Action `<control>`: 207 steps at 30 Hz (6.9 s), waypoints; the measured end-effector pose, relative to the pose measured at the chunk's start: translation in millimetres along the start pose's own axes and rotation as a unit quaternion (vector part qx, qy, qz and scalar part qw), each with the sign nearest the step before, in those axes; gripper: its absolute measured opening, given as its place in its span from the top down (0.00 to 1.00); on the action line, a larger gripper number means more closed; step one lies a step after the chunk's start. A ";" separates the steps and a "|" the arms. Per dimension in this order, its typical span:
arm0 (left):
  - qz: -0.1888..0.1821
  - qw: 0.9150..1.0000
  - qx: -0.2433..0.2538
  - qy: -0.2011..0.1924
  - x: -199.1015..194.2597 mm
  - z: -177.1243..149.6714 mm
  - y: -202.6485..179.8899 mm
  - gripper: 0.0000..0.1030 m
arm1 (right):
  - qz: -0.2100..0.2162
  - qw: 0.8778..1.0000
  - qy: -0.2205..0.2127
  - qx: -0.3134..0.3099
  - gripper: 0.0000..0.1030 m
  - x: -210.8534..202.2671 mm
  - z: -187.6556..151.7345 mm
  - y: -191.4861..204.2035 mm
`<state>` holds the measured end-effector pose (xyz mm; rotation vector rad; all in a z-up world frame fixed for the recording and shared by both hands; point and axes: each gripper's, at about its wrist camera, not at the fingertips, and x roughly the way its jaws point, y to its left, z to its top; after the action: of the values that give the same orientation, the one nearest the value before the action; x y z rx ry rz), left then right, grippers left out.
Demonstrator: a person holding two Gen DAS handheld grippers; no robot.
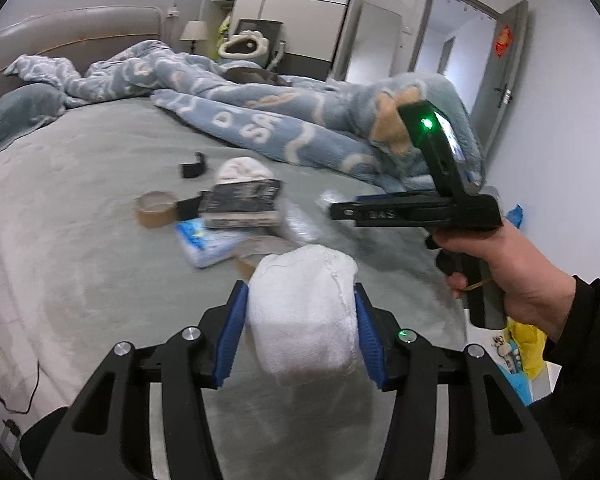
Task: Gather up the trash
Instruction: 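Close the left tool on the tissue ball while the right tool grasps the bubble-wrap roll, then carry both items over the bin and open both tools to drop them, then move both tools back toward the remaining items on the bed, then grasp the black snack bag with the right tool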
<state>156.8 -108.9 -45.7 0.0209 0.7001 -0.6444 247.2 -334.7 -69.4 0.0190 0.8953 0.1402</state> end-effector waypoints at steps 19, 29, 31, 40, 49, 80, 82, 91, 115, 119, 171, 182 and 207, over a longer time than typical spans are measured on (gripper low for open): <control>0.141 0.987 -0.084 0.000 -59.3 -21.9 107.0 0.47 | 0.070 0.993 -0.092 -0.007 0.67 -58.4 31.4 106.5; 0.188 0.974 -0.123 0.039 -82.4 -58.0 165.9 0.47 | 0.135 0.983 -0.095 -0.076 0.66 -56.7 29.9 209.3; 0.192 0.971 -0.133 0.053 -83.6 -66.4 176.2 0.47 | 0.146 0.981 -0.091 -0.090 0.66 -55.5 26.4 227.1; 0.201 0.952 -0.201 0.115 -90.6 -103.1 223.7 0.47 | 0.203 0.969 -0.035 -0.140 0.66 -35.6 5.2 304.3; 0.221 0.932 -0.227 0.178 -94.8 -135.8 250.0 0.47 | 0.230 0.957 0.019 -0.177 0.66 -14.6 -16.5 363.7; 0.206 0.929 -0.282 0.125 -168.4 -154.4 291.6 0.21 | 0.208 0.932 0.194 -0.226 0.66 101.3 -99.1 450.7; 0.215 0.932 -0.274 0.105 -175.8 -148.2 291.2 0.24 | 0.203 0.930 0.203 -0.231 0.66 109.2 -106.9 453.8; 0.232 0.942 -0.242 0.022 -200.2 -119.2 280.3 0.31 | 0.181 0.917 0.240 -0.261 0.66 125.2 -139.5 456.6; 0.254 0.953 -0.155 -0.058 -196.6 -48.3 224.7 0.29 | 0.243 0.912 0.158 -0.292 0.13 55.1 -120.5 431.1; 0.252 0.954 -0.147 -0.065 -190.8 -36.5 213.0 0.28 | 0.236 0.924 0.109 -0.279 0.11 33.0 -94.6 408.7; 0.097 0.989 -0.112 0.028 -10.7 4.7 83.1 0.12 | 0.175 0.956 -0.057 -0.229 0.11 4.0 27.3 94.1; 0.051 0.995 -0.073 0.041 17.0 4.8 53.2 0.12 | 0.200 0.944 -0.040 -0.258 0.27 22.8 34.2 91.7; 0.018 0.999 -0.038 0.029 55.9 11.1 14.3 0.12 | 0.247 0.936 -0.024 -0.251 0.45 28.0 36.3 77.5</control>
<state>203.9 -130.4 -73.8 -0.0183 0.7783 -0.5833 283.9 -252.8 -62.6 -0.2292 0.7695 0.8332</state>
